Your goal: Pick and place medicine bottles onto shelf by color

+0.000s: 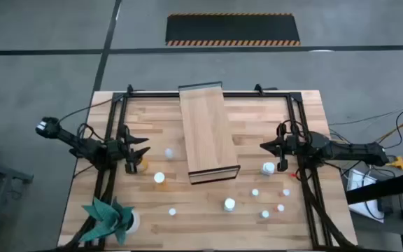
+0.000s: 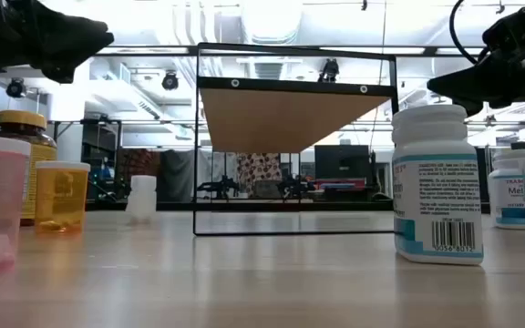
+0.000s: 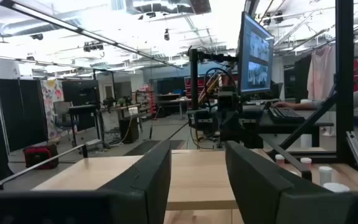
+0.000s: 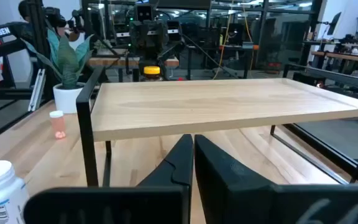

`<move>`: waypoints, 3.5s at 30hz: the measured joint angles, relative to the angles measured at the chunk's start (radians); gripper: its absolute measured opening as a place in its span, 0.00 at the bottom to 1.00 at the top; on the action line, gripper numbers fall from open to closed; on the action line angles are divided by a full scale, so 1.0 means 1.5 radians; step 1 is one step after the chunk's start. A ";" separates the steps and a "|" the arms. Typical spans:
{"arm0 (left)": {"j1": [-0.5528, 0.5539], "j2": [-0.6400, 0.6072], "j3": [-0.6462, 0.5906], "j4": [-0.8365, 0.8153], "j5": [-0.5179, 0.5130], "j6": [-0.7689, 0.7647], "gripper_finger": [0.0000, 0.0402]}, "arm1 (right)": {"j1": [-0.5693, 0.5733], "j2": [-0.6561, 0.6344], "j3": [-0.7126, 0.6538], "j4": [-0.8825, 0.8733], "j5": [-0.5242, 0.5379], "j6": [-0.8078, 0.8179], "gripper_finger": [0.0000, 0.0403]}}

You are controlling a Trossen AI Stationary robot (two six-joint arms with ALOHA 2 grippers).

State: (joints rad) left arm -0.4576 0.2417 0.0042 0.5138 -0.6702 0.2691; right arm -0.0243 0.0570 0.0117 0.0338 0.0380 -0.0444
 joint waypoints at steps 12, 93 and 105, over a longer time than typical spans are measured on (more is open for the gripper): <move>0.000 0.000 0.000 0.000 0.000 0.000 0.34 | 0.000 0.000 0.000 0.000 0.000 0.000 0.02; 0.000 0.000 0.000 0.207 0.001 0.035 0.34 | -0.001 0.000 0.000 0.150 0.011 0.267 0.02; 0.000 0.000 0.009 0.300 0.002 0.142 0.34 | 0.000 0.067 0.091 0.152 -0.043 0.232 0.02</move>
State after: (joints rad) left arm -0.4576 0.2424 0.0178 0.9642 -0.6674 0.4816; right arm -0.0238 0.1571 0.1480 0.2616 -0.0270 0.3030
